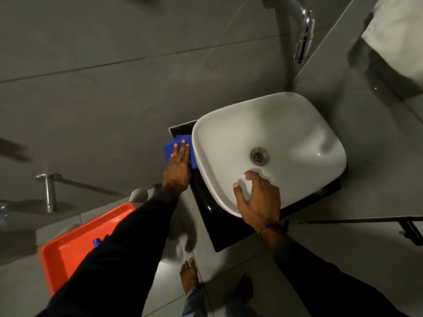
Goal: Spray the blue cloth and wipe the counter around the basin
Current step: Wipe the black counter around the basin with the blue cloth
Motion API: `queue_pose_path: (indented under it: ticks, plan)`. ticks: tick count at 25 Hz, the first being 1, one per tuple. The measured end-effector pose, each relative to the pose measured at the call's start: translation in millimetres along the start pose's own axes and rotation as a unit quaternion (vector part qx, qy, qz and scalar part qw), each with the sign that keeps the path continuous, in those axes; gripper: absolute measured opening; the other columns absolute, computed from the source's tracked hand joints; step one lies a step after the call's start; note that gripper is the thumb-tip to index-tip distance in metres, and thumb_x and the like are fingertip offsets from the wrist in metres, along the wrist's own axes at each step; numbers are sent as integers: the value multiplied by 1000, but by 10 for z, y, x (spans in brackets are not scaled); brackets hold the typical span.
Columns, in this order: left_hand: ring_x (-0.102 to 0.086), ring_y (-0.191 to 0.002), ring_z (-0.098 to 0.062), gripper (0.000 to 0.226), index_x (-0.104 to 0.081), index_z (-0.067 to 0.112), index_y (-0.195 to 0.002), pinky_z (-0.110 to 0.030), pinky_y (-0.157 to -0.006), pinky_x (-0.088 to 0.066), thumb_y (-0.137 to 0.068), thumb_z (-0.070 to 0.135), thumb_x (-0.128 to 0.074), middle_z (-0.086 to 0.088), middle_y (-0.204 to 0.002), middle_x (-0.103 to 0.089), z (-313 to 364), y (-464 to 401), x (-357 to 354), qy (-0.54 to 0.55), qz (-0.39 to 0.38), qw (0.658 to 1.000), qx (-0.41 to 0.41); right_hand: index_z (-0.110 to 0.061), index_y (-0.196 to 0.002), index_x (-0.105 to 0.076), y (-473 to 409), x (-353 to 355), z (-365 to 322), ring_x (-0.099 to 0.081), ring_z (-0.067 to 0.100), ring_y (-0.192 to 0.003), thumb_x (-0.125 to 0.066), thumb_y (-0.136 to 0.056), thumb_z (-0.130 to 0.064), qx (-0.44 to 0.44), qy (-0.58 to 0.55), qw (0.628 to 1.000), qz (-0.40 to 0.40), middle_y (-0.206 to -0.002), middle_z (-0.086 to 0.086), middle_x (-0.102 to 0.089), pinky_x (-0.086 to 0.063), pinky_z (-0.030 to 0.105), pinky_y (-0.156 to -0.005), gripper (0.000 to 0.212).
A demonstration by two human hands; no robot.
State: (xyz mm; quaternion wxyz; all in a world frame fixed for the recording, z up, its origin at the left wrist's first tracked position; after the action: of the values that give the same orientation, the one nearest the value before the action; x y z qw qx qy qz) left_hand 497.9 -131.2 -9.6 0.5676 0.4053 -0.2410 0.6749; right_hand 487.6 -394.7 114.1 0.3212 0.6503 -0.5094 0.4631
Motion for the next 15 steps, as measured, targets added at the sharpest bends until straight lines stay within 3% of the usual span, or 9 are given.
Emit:
queue_pose_path:
  ticks: [3, 8, 12, 15]
  plan:
    - [4, -155, -34, 75, -7, 9, -159, -55, -124, -18, -97, 13, -50, -9, -169, 0, -124, -259, 131, -38, -27, 998, -42, -23, -124, -57, -17, 12, -17, -67, 21, -106, -50, -90, -59, -4, -14, 1000, -5, -117, -4, -71, -51, 45, -95, 51]
    - [8, -154, -27, 77, -9, 12, -160, -52, -126, -13, -94, 6, -49, -5, -170, 0, 68, 256, -75, 21, 6, 1000, -19, -24, -123, -57, -11, 30, -38, -67, 20, -105, -49, -90, -60, -9, -16, 1000, -6, -117, -7, -70, -52, 45, -94, 49]
    - [1, -156, -27, 68, -12, 14, -160, -46, -125, -16, -95, 28, -28, -3, -170, -6, -2, 262, -44, 11, -3, 998, -60, -23, -119, -58, -17, 17, -44, -69, 21, -101, -48, -92, -57, 17, -8, 1000, 0, -114, -7, -71, -53, 43, -89, 45]
    - [-11, -155, -30, 66, -21, 11, -158, -49, -124, -24, -96, 33, -25, -7, -168, -17, -140, -48, 116, -33, -11, 995, -95, -21, -118, -60, -13, 3, -28, -69, 23, -97, -52, -92, -52, 23, -10, 1000, 8, -110, -6, -72, -53, 44, -84, 42]
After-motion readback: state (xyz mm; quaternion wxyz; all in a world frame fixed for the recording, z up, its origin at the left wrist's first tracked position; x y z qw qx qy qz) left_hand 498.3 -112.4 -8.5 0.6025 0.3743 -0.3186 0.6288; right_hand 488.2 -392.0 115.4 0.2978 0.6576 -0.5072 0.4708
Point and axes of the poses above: each hand's wrist, its own y-axis away from the middle knuckle, its own x-axis out of the back of the hand, z = x × y, the point moved 2 cm from there along -y, towards the middle knuckle
